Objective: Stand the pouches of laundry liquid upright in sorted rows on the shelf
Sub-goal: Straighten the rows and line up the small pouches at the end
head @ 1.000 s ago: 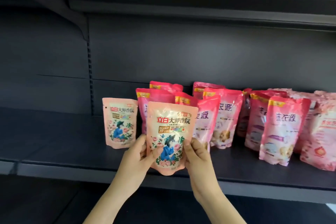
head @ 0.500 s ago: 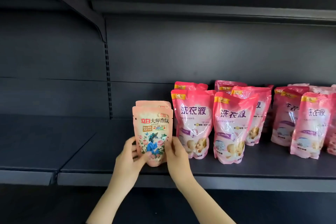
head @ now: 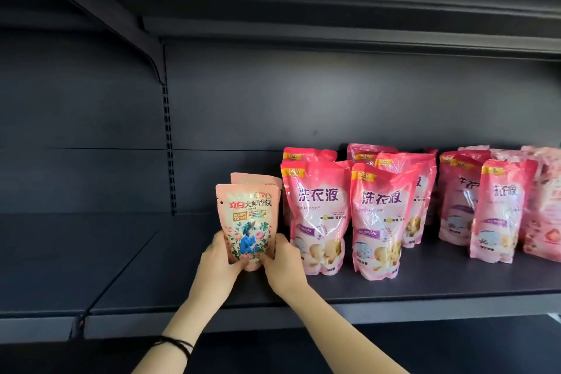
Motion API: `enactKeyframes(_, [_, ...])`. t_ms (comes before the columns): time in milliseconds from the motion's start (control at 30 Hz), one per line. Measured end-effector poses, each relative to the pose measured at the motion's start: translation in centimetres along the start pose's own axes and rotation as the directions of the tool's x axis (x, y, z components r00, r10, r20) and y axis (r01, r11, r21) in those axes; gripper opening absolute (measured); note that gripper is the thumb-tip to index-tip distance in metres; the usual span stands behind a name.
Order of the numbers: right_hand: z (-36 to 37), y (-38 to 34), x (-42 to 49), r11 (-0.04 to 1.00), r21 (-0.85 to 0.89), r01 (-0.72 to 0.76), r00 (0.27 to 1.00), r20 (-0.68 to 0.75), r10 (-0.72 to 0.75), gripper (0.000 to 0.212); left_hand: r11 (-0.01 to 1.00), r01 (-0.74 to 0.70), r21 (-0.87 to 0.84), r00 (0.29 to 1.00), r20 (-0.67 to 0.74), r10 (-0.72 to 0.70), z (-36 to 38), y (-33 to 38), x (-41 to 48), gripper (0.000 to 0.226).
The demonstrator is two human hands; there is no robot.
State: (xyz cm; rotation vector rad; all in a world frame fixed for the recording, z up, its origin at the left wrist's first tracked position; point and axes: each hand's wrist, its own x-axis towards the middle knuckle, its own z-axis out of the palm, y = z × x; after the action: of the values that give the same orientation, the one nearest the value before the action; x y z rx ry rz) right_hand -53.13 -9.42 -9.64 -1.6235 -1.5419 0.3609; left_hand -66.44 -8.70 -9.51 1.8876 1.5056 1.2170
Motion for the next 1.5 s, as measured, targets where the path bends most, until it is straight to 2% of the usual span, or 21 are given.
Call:
enactKeyframes(233, [-0.6, 0.2, 0.1, 0.999, -0.042, 0.013, 0.999, 0.044, -0.012, 0.022, 0.992, -0.011, 0.127, 0.999, 0.046, 0.005, -0.5, 0.0, 0.9, 0.062])
enactKeyframes(300, [-1.1, 0.4, -0.1, 0.998, -0.058, 0.023, 0.997, 0.075, -0.018, 0.023, 0.976, -0.010, 0.215, 0.997, 0.079, -0.007, -1.3, 0.3, 0.7, 0.059])
enactKeyframes(367, [-2.0, 0.4, -0.4, 0.995, -0.087, 0.045, 0.995, 0.088, -0.037, 0.025, 0.908, -0.016, 0.418, 0.993, 0.115, -0.035, -2.6, 0.8, 0.2, 0.059])
enactKeyframes(433, [-3.3, 0.3, -0.8, 0.983, -0.158, 0.090, 0.988, 0.136, -0.069, 0.030, 0.771, -0.070, 0.633, 0.988, 0.153, -0.036, -3.8, 1.7, -0.6, 0.056])
enactKeyframes(467, [-4.1, 0.3, -1.0, 0.965, -0.229, 0.127, 0.980, 0.180, -0.086, 0.034, 0.728, -0.114, 0.676, 0.984, 0.179, -0.013, -4.2, 2.2, -1.1, 0.053])
enactKeyframes(533, [-5.6, 0.2, -1.4, 0.906, -0.364, 0.214, 0.955, 0.275, -0.115, 0.041, 0.717, -0.220, 0.662, 0.962, 0.270, 0.045, -4.7, 3.1, -2.1, 0.049])
enactKeyframes(600, [-7.0, 0.2, -1.8, 0.875, -0.394, 0.280, 0.925, 0.355, -0.136, 0.042, 0.720, -0.313, 0.619, 0.926, 0.368, 0.086, -4.5, 4.4, -3.1, 0.051])
enactKeyframes(700, [-10.0, 0.8, -2.8, 0.850, -0.417, 0.321, 0.903, 0.405, -0.143, 0.038, 0.664, -0.412, 0.624, 0.893, 0.423, 0.156, -3.2, 7.2, -4.6, 0.051])
enactKeyframes(900, [-19.2, 4.9, -4.0, 0.842, -0.456, 0.288, 0.910, 0.404, -0.092, 0.036, 0.569, -0.562, 0.600, 0.817, 0.510, 0.269, 3.2, 15.1, -6.6, 0.039])
enactKeyframes(1067, [-28.6, 10.1, -5.0, 0.837, -0.481, 0.260, 0.909, 0.415, -0.044, 0.040, 0.533, -0.617, 0.579, 0.779, 0.545, 0.309, 11.0, 22.4, -8.3, 0.043])
enactKeyframes(1267, [-38.7, 15.3, -5.0, 0.821, -0.514, 0.248, 0.902, 0.432, -0.002, 0.038, 0.614, -0.635, 0.469, 0.753, 0.552, 0.357, 18.8, 29.6, -9.0, 0.046])
enactKeyframes(1500, [-46.6, 16.6, -1.6, 0.917, -0.360, 0.174, 0.927, 0.374, -0.029, 0.029, 0.716, -0.576, 0.394, 0.794, 0.478, 0.376, 22.3, 35.6, -5.8, 0.031])
